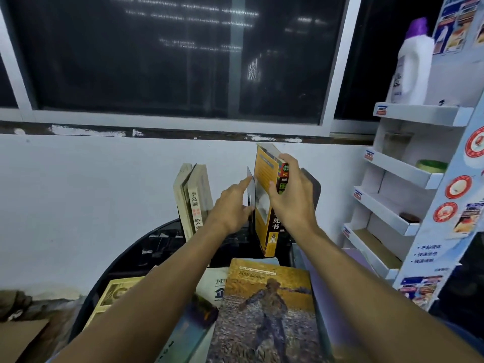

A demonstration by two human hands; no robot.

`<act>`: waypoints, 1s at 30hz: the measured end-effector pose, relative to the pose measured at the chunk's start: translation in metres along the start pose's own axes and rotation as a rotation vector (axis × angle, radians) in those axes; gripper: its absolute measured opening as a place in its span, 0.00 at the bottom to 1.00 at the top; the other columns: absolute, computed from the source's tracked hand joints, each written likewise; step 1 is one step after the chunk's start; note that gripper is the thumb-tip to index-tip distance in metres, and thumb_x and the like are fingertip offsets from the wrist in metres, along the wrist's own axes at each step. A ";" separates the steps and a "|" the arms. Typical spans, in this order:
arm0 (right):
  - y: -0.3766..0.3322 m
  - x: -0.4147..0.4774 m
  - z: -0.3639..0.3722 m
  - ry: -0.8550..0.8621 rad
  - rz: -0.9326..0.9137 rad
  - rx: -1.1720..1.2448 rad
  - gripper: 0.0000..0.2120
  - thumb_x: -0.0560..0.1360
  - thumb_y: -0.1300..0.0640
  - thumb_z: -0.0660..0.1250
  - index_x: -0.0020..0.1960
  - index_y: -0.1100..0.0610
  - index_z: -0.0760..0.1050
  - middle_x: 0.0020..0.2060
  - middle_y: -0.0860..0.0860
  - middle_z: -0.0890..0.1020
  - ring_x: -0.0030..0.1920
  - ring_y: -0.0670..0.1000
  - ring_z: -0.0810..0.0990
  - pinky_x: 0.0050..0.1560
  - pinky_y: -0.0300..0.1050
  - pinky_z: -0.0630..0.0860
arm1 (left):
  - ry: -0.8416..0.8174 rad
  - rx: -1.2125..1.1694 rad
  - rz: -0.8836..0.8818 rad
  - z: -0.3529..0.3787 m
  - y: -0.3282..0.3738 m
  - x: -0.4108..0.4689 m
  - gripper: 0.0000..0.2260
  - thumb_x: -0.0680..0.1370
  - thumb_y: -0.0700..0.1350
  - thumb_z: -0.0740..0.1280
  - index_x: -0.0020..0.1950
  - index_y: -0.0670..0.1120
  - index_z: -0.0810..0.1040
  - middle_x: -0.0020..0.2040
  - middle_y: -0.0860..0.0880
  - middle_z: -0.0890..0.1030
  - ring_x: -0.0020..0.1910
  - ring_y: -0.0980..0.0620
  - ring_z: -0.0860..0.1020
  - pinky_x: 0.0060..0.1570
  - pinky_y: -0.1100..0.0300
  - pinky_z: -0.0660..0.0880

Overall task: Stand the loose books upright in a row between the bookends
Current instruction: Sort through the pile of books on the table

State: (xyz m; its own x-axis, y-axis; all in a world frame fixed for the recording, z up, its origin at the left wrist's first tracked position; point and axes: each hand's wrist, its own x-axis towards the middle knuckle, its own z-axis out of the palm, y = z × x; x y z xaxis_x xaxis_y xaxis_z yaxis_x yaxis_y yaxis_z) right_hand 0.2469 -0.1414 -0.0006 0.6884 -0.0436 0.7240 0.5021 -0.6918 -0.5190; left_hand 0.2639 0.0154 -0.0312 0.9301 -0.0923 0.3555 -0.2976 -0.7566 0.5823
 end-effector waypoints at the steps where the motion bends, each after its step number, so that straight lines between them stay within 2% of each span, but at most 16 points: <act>1: 0.002 -0.001 0.004 -0.009 -0.002 0.020 0.28 0.78 0.61 0.69 0.75 0.52 0.63 0.61 0.52 0.80 0.57 0.49 0.79 0.49 0.30 0.68 | 0.000 -0.009 0.003 0.000 -0.001 0.000 0.35 0.80 0.42 0.71 0.82 0.53 0.57 0.77 0.44 0.68 0.67 0.42 0.78 0.69 0.44 0.73; 4: 0.007 -0.001 0.013 -0.016 -0.007 0.039 0.28 0.78 0.61 0.69 0.75 0.51 0.63 0.62 0.53 0.79 0.57 0.49 0.79 0.52 0.35 0.71 | -0.001 -0.033 0.011 0.000 -0.002 -0.003 0.34 0.80 0.40 0.70 0.82 0.53 0.58 0.77 0.44 0.69 0.64 0.44 0.80 0.67 0.46 0.74; 7: 0.011 -0.002 0.020 -0.014 0.003 0.053 0.29 0.78 0.61 0.69 0.74 0.50 0.63 0.62 0.53 0.79 0.57 0.50 0.80 0.55 0.40 0.76 | 0.000 -0.088 0.014 0.001 -0.001 -0.005 0.36 0.80 0.38 0.70 0.82 0.54 0.57 0.77 0.45 0.69 0.54 0.48 0.84 0.64 0.48 0.77; 10: 0.013 -0.001 0.025 -0.004 0.011 0.071 0.29 0.78 0.61 0.69 0.74 0.50 0.63 0.62 0.53 0.79 0.57 0.50 0.80 0.55 0.41 0.77 | 0.004 -0.149 0.032 -0.001 0.002 -0.006 0.38 0.80 0.36 0.69 0.83 0.56 0.55 0.77 0.45 0.69 0.50 0.50 0.84 0.59 0.48 0.79; 13: 0.011 -0.001 0.025 -0.008 -0.001 0.074 0.29 0.77 0.60 0.69 0.74 0.50 0.63 0.62 0.53 0.80 0.57 0.51 0.80 0.56 0.46 0.79 | -0.013 -0.199 0.052 -0.002 0.002 -0.007 0.39 0.80 0.34 0.68 0.83 0.58 0.52 0.77 0.46 0.69 0.47 0.54 0.84 0.55 0.56 0.80; 16: 0.009 -0.002 0.025 -0.021 -0.018 0.087 0.29 0.77 0.61 0.69 0.74 0.49 0.63 0.61 0.53 0.80 0.57 0.51 0.81 0.56 0.47 0.80 | -0.048 -0.248 0.053 0.000 -0.001 -0.005 0.41 0.79 0.34 0.69 0.83 0.58 0.51 0.79 0.48 0.67 0.52 0.51 0.85 0.55 0.61 0.80; 18: 0.008 -0.003 0.025 -0.037 -0.031 0.103 0.29 0.78 0.62 0.69 0.74 0.49 0.63 0.62 0.52 0.80 0.57 0.50 0.80 0.54 0.39 0.78 | -0.085 -0.279 0.060 0.002 -0.003 -0.003 0.43 0.78 0.34 0.71 0.83 0.58 0.50 0.80 0.49 0.65 0.57 0.48 0.84 0.58 0.61 0.79; 21: 0.009 -0.006 0.024 -0.064 -0.064 0.138 0.28 0.78 0.61 0.69 0.74 0.49 0.63 0.62 0.51 0.79 0.57 0.46 0.79 0.50 0.24 0.71 | -0.115 -0.287 0.067 0.003 -0.004 -0.002 0.44 0.78 0.34 0.71 0.83 0.59 0.50 0.81 0.50 0.64 0.59 0.49 0.83 0.60 0.59 0.79; 23: 0.009 -0.007 0.024 -0.086 -0.101 0.155 0.26 0.80 0.59 0.68 0.74 0.48 0.64 0.62 0.51 0.78 0.57 0.45 0.79 0.52 0.27 0.73 | -0.122 -0.283 0.071 0.003 -0.005 -0.003 0.44 0.78 0.33 0.71 0.83 0.60 0.49 0.81 0.50 0.64 0.60 0.49 0.83 0.61 0.59 0.79; 25: 0.007 -0.008 0.024 -0.103 -0.123 0.158 0.25 0.80 0.58 0.67 0.74 0.48 0.64 0.61 0.52 0.78 0.57 0.47 0.79 0.54 0.34 0.76 | -0.125 -0.279 0.081 0.005 -0.006 -0.002 0.44 0.78 0.33 0.71 0.83 0.59 0.49 0.81 0.50 0.64 0.59 0.50 0.83 0.58 0.65 0.78; 27: 0.006 -0.007 0.023 -0.101 -0.121 0.164 0.24 0.80 0.58 0.67 0.74 0.48 0.65 0.60 0.53 0.77 0.57 0.48 0.78 0.55 0.36 0.76 | -0.134 -0.275 0.087 0.005 -0.006 -0.002 0.44 0.78 0.34 0.71 0.83 0.59 0.49 0.80 0.51 0.66 0.58 0.51 0.83 0.55 0.70 0.77; 30: 0.004 -0.008 0.023 -0.136 -0.104 0.150 0.26 0.80 0.59 0.67 0.74 0.47 0.63 0.60 0.53 0.76 0.57 0.48 0.77 0.55 0.37 0.75 | -0.149 -0.250 0.093 0.005 -0.006 -0.004 0.44 0.78 0.34 0.70 0.84 0.58 0.47 0.78 0.51 0.69 0.58 0.51 0.82 0.57 0.64 0.79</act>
State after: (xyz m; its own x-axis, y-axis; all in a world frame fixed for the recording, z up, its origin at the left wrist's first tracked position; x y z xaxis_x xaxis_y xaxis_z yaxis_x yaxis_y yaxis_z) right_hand 0.2555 -0.1277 -0.0190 0.6880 0.1270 0.7145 0.6391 -0.5724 -0.5137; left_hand 0.2630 0.0173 -0.0394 0.9123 -0.2617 0.3151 -0.4094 -0.5597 0.7205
